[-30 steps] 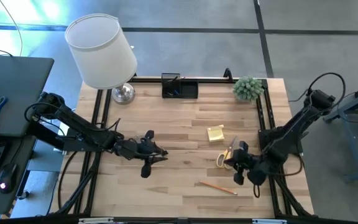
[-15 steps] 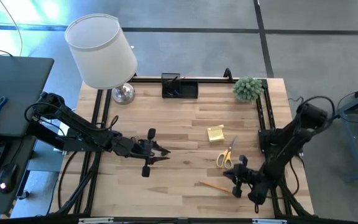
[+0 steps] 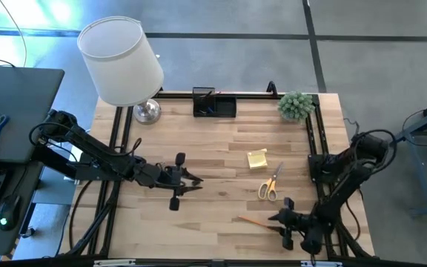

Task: Pick and place office supplies into organizer
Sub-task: Put the orange pencil into the black desk organizer

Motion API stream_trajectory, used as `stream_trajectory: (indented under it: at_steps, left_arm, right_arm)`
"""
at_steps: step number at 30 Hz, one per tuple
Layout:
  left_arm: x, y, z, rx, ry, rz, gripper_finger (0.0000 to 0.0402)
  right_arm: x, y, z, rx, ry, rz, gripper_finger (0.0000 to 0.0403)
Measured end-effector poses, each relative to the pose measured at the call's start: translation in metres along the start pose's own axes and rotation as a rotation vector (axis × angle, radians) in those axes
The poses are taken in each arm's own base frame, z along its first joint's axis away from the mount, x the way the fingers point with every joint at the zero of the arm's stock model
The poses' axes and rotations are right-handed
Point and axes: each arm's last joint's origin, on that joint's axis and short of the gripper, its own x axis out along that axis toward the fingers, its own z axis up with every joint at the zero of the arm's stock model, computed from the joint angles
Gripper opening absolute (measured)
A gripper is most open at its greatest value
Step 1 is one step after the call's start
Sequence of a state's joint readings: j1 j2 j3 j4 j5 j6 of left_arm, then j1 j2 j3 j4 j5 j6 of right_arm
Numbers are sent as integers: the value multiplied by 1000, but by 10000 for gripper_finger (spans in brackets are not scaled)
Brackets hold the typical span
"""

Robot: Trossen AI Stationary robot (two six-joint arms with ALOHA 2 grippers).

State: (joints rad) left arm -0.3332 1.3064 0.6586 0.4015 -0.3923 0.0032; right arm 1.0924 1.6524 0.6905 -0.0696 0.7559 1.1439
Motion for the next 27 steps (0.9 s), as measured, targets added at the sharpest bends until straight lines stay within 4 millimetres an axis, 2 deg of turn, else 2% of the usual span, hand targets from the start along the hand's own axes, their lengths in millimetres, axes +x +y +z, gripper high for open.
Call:
stream_trajectory:
  at_steps: [4, 9, 15, 21, 27]
  left_arm:
    - [0, 1, 0, 20, 0, 22, 97]
    - [0, 1, 1, 17, -6, 23, 97]
    - [0, 1, 6, 28, -53, 25, 97]
    - [0, 1, 8, 50, -73, 27, 97]
    - [2, 6, 8, 77, -72, 37, 97]
  right_arm:
    - [-4, 11, -6, -12, -8, 18, 129]
    - [7, 19, -26, -31, 25, -15, 120]
    - [18, 29, -39, -34, 22, -51, 116]
    - [21, 34, -41, -44, 25, -123, 100]
    - [15, 44, -29, -135, 63, -218, 69]
